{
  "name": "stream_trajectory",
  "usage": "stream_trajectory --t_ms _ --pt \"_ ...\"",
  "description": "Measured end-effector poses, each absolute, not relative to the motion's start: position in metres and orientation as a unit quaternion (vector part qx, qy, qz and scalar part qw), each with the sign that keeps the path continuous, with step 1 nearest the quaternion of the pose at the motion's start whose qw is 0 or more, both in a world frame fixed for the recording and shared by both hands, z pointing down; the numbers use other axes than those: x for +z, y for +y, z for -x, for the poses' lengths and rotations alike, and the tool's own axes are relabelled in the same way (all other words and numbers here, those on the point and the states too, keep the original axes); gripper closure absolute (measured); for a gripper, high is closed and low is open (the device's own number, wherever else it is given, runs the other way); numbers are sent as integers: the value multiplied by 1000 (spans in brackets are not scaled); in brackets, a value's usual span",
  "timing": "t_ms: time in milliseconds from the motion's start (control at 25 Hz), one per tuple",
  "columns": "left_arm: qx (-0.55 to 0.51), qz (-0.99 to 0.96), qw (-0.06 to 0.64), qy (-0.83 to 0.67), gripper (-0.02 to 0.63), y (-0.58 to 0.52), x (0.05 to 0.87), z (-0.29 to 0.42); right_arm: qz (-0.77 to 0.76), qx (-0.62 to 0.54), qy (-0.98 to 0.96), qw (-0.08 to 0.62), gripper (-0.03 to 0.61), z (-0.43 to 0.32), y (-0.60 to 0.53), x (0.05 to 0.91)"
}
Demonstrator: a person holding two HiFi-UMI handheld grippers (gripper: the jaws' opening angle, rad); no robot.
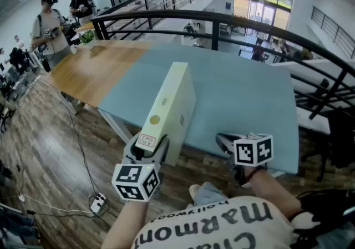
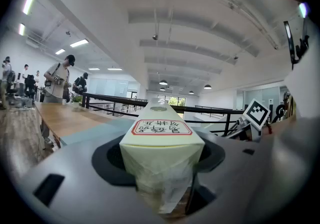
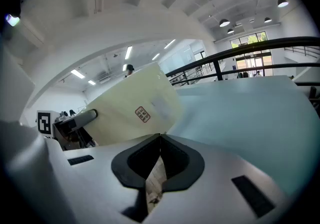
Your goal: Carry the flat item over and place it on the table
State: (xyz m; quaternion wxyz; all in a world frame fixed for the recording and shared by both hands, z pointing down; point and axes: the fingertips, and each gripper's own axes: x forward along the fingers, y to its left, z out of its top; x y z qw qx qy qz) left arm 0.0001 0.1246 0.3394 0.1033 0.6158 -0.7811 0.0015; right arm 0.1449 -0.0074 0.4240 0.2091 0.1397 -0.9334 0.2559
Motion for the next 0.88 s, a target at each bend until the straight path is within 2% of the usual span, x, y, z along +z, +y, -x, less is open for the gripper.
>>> stream_trajectory --t_ms 640,880 --pt "-28 -611 93 -786 331 28 314 62 -131 248 -941 192 543 -77 -112 409" --pt "-41 -616 85 -782 330 -11 303 57 -116 247 -944 183 541 -70 -146 400"
